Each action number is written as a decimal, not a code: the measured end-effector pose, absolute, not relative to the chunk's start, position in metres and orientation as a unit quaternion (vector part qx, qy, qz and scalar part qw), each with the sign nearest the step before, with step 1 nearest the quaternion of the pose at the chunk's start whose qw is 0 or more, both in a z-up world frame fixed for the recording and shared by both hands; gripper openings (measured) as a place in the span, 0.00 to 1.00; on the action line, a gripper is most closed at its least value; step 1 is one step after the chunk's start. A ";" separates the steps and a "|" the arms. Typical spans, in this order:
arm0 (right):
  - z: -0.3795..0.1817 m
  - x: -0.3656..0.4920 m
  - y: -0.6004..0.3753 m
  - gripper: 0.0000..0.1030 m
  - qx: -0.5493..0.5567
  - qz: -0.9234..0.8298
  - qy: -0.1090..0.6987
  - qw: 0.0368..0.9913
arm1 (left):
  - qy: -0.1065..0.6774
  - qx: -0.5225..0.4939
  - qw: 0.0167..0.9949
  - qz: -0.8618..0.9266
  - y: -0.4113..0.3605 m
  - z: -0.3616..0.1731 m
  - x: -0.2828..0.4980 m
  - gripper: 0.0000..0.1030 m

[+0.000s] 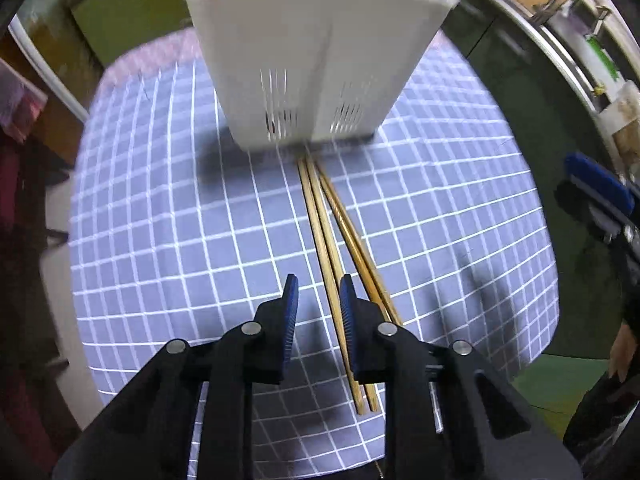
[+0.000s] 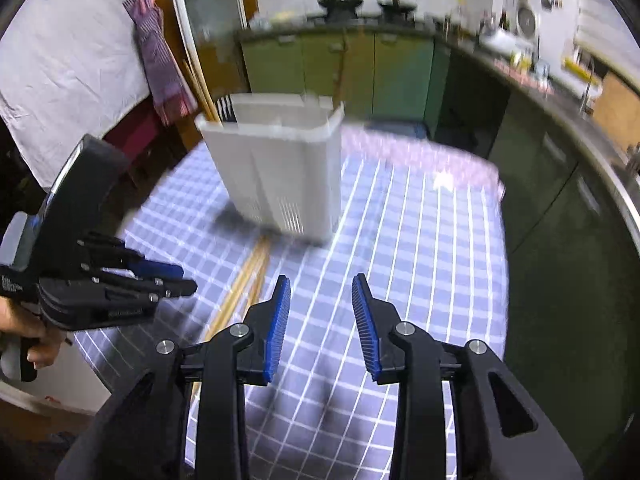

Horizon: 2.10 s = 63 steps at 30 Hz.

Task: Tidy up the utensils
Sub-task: 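Lower both chopsticks into the white caddy and open both tools, then grasp a chopstick with the left tool while the right tool grasps one, then lift the chopstick upright with the left tool while the right tool lifts its chopstick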

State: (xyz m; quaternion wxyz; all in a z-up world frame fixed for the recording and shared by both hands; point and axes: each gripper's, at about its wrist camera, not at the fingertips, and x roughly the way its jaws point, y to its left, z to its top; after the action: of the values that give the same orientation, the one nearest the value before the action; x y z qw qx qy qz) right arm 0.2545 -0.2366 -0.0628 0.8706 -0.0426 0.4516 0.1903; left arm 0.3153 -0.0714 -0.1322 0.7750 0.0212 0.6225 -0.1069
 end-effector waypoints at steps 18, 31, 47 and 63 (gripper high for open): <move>-0.111 0.265 -0.249 0.33 -0.027 0.202 0.496 0.844 | 0.671 0.025 0.739 -0.054 -0.097 -0.184 0.353 0.18; -0.122 0.268 -0.238 0.36 -0.037 0.207 0.508 0.835 | 0.676 0.038 0.734 -0.052 -0.102 -0.200 0.362 0.08; -0.159 0.314 -0.178 0.18 -0.027 0.249 0.593 0.766 | 0.584 -0.001 0.806 -0.092 -0.032 -0.143 0.310 0.06; -0.184 0.326 -0.130 0.18 -0.088 0.226 0.623 0.743 | 0.532 0.003 0.839 -0.114 -0.016 -0.101 0.279 0.06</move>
State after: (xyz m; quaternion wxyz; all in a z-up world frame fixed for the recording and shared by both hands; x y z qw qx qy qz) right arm 0.3255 -0.1297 -0.1843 0.7434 -0.0881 0.6232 0.2260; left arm 0.2787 -0.0155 -0.1009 0.8391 0.0035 0.5318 -0.1144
